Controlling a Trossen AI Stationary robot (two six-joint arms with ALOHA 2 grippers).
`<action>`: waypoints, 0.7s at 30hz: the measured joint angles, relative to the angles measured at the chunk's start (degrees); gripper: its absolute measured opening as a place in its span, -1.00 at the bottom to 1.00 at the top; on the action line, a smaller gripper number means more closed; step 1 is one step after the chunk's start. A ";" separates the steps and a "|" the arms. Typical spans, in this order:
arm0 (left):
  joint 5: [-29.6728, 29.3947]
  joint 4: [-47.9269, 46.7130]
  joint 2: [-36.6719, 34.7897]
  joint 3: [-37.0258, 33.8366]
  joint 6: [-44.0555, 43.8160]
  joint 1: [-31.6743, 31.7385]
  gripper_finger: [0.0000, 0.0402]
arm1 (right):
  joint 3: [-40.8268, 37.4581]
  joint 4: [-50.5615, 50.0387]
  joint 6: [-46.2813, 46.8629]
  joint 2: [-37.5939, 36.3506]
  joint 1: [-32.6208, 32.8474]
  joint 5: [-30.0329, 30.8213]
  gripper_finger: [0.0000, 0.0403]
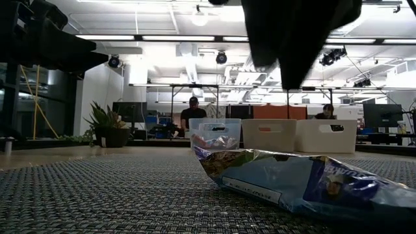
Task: Pick and place Granola Bars by type
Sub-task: Put the blue granola bar into the white bin
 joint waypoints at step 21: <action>0.00 0.00 0.00 0.00 0.00 -0.01 0.13 | -8.20 10.16 -1.90 -0.22 -0.58 -2.08 0.19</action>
